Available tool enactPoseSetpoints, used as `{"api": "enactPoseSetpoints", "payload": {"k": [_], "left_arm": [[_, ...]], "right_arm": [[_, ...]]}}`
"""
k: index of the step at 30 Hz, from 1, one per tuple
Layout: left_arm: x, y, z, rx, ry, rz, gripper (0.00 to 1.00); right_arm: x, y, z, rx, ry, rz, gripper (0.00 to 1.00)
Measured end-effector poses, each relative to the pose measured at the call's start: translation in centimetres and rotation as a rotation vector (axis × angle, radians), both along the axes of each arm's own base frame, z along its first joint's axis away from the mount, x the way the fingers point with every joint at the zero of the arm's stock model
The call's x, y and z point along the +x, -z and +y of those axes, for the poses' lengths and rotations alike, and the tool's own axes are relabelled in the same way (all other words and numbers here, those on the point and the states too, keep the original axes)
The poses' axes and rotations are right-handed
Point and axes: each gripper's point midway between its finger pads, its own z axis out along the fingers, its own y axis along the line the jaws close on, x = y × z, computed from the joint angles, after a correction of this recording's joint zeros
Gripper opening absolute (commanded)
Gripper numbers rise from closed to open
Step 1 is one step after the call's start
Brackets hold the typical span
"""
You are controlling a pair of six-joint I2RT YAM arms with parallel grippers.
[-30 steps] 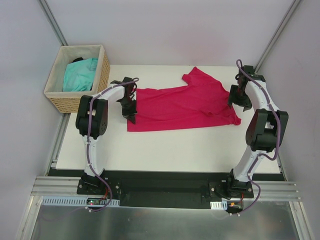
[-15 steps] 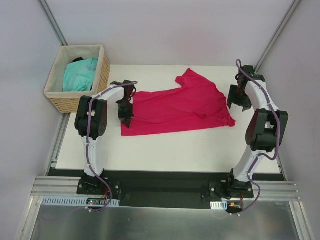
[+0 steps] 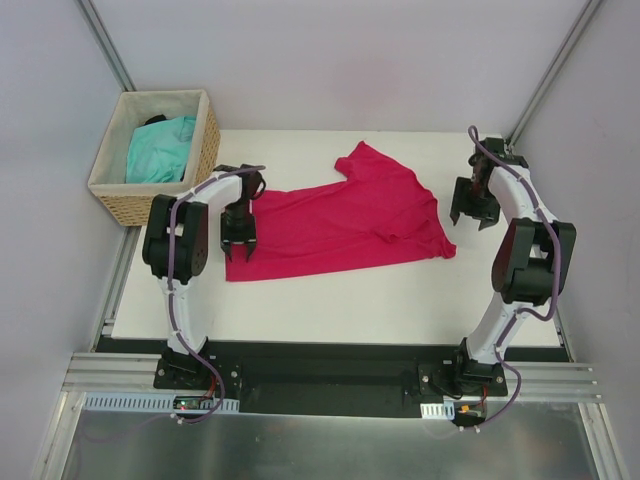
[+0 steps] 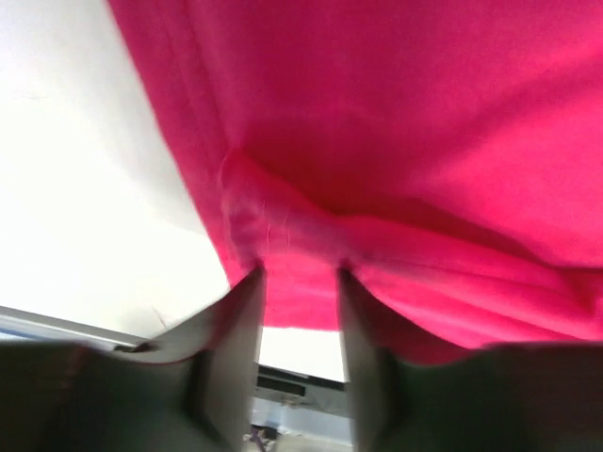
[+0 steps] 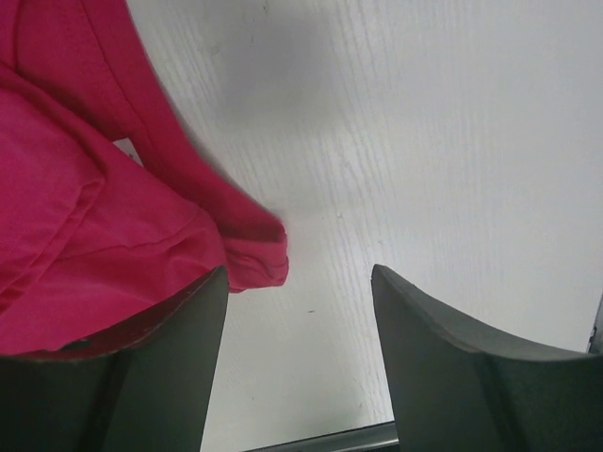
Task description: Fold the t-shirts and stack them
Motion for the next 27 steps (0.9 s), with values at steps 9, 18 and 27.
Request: {"api": "enactPoseSetpoints", "payload": {"k": [9,18,27], "left_arm": [[7.6,-9.4,-2.5,-0.12,-0.004,-0.349,0.39],[10.9,-13.6,-4.4,-0.213,-0.017,-0.488,0.11],[10.6,-13.6,-4.3,-0.207,-0.016,-0.463,0.03]], "right_arm": [[-2.3,0.6,2.7,0.105,-0.044,-0.007,0.39],[-2.1,1.9,7.3,0.228,-0.124,-0.009,0.01],[-2.2,7.0,8.9,0.251,-0.137,0.113,0.01]]}}
